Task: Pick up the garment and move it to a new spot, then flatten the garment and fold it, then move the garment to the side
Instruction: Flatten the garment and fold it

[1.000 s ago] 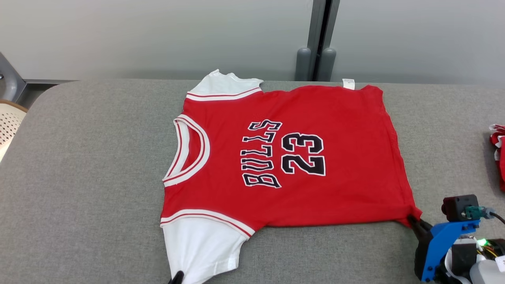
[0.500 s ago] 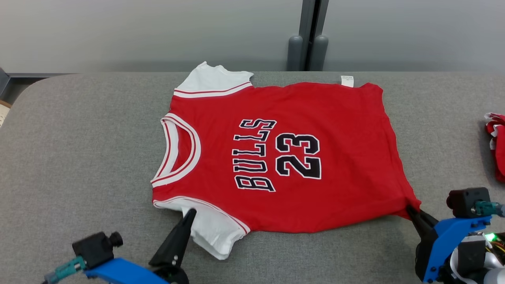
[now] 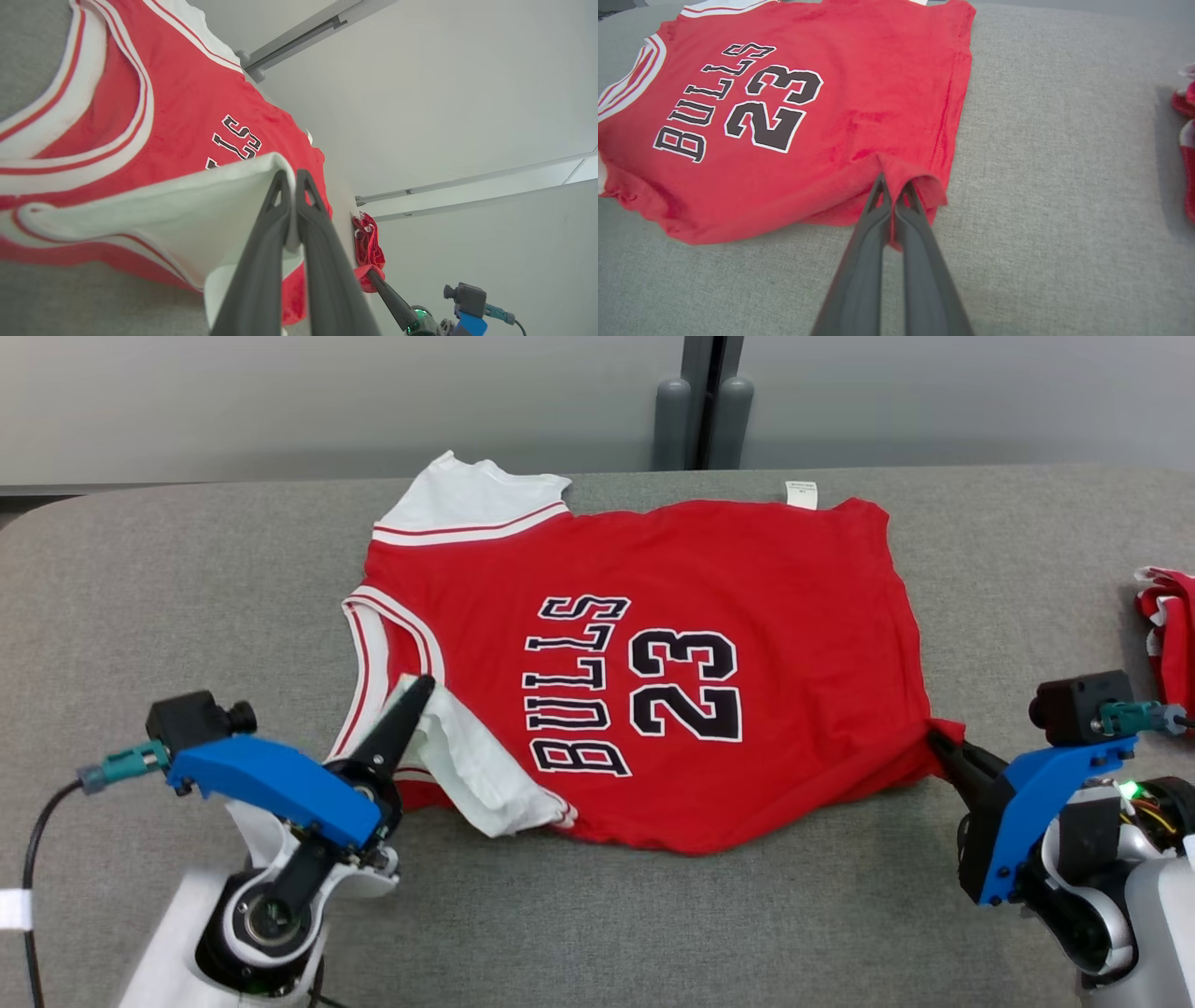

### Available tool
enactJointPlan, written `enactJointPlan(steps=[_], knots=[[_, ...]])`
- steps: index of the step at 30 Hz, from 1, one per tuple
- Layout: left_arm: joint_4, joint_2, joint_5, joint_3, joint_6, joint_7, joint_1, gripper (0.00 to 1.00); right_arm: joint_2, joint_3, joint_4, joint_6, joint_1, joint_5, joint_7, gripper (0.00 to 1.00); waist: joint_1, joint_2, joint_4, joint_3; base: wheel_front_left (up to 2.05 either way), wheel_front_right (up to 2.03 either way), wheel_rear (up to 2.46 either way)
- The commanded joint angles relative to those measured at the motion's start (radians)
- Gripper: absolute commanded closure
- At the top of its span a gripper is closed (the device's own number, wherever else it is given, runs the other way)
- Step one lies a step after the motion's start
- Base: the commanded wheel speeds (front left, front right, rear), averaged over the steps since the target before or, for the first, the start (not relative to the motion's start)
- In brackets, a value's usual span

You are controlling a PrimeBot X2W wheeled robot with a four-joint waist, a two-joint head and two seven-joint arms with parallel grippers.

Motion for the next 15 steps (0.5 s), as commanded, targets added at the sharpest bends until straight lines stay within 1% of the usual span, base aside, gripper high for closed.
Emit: enactJointPlan(steps=[1,8,10,15], knots=[[0.030,0.012,0.005,0.009,0.007,0.009,-0.049,1.00,-0.008,0.013,0.022,0.001,-0.034,0.012,-0.009,1.00,-0.0001,-0.0001,-0.013,0.010,0.00,0.00,0.00],[0.138,0.029,0.041,-0.002,0.019,0.026,-0.141,1.00,-0.019,0.051,0.102,0.001,-0.108,0.056,-0.042,1.00,-0.0001,-0.0001,-0.027,0.025,0.00,0.00,0.00],[0.175,0.033,0.061,-0.006,0.023,0.017,-0.169,1.00,-0.019,0.059,0.127,0.001,-0.128,0.065,-0.052,1.00,-0.0001,-0.0001,-0.030,0.032,0.00,0.00,0.00],[0.275,0.022,0.093,-0.003,0.019,-0.020,-0.223,1.00,-0.024,0.075,0.183,0.001,-0.173,0.080,-0.083,1.00,-0.0001,-0.0001,-0.032,0.042,0.00,0.00,0.00]])
